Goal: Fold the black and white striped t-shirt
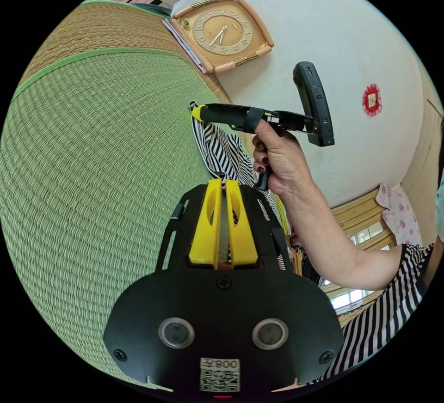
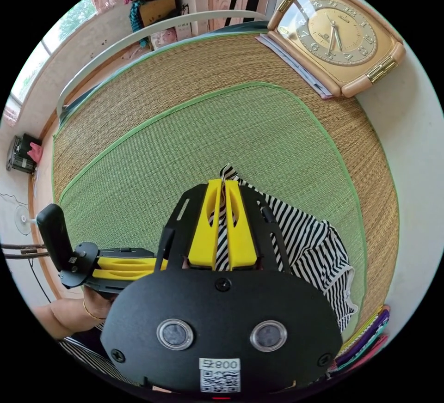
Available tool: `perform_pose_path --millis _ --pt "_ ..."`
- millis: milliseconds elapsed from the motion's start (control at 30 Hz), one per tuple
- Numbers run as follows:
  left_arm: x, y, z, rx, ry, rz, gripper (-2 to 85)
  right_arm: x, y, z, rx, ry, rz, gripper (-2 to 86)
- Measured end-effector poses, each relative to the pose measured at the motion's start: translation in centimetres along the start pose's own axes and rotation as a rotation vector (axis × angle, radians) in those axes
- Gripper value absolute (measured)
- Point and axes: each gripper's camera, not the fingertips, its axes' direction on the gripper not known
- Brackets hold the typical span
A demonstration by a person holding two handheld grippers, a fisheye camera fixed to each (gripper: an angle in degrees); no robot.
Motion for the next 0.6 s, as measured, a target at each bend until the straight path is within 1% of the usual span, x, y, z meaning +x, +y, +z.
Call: perform_pose_path --millis 100,200,267,300,367,433,600 --pt "-0.1 0.2 -0.1 -0.006 -0.007 -0.003 1.4 2.6 0.4 -0.7 0.0 -0.053 0.02 1.0" --pt "0.3 0.4 -0.3 -0.007 -0.018 0.028 1.4 7.2 1.9 -3.2 0.049 -0.185 0.082 0.8" --pt "1.6 0.5 -0.6 -0.012 -0.019 0.096 1.4 11.9 4.3 -6.5 0.128 -0.307 0.13 0.8" --pt "2.0 0.5 -0.7 -0.014 -0.02 0.118 1.4 13.1 5.1 -7.4 0.149 -0.334 0.139 0.8" --pt "4.4 0.4 -0.7 -0.025 -0.06 0.23 1.5 18.2 8.8 -10.7 0.238 -0.449 0.182 0.9" --pt "6.0 0.5 0.0 -0.06 -0.077 0.312 1.5 21.8 11.7 -12.4 0.271 -0.522 0.219 0.9" --pt "8.7 1.5 2.5 -0.171 -0.11 0.444 1.4 29.5 19.8 -14.3 0.316 -0.573 0.358 1.0"
